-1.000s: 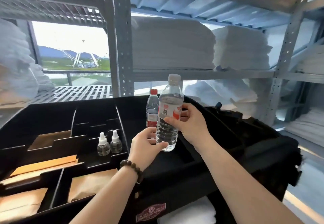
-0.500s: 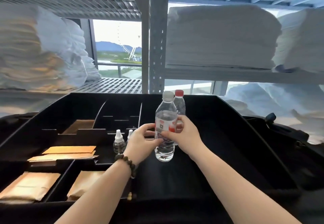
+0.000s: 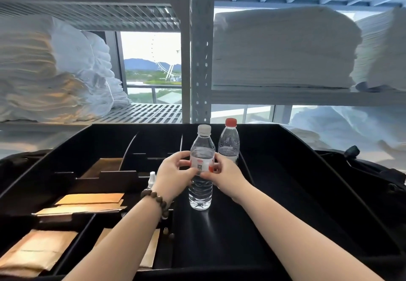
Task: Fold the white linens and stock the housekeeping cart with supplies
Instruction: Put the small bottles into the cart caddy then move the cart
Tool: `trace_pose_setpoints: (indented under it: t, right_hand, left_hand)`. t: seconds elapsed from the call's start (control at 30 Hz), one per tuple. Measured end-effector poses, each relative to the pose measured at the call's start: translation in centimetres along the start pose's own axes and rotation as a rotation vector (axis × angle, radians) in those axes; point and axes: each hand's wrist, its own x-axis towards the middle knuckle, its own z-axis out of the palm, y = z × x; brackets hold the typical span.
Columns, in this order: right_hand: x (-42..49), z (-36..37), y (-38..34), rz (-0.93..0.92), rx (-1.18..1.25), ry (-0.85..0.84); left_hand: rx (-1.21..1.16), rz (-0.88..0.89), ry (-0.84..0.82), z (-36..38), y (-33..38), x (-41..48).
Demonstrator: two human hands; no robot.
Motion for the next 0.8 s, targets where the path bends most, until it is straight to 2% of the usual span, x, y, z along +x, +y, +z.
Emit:
trace_pose_setpoints:
  t: [0.1,0.2,0.33,0.8]
  right_hand:
    - [0.4,0.3,-0.3,-0.044,-0.144,0.169]
    - [0.9,1.0,-0.2,-0.016,-0.118,0.254]
    - [1.1,1.7,0.0,0.05,-0.024,0.21]
    - [3.8,2.3,-0.1,0.077,0.236,0.045]
  left_hand:
    - [-0.038,0.004,0.012,-0.1,0.1,0.7]
    - [-0.072,0.011,-0.001,0.1,0.2,1.5]
    - [-0.076,0.002,-0.035,0.2,0.0,2.3]
    - [-0.209,-0.075,-0.083,-0.4,-0.4,6.0]
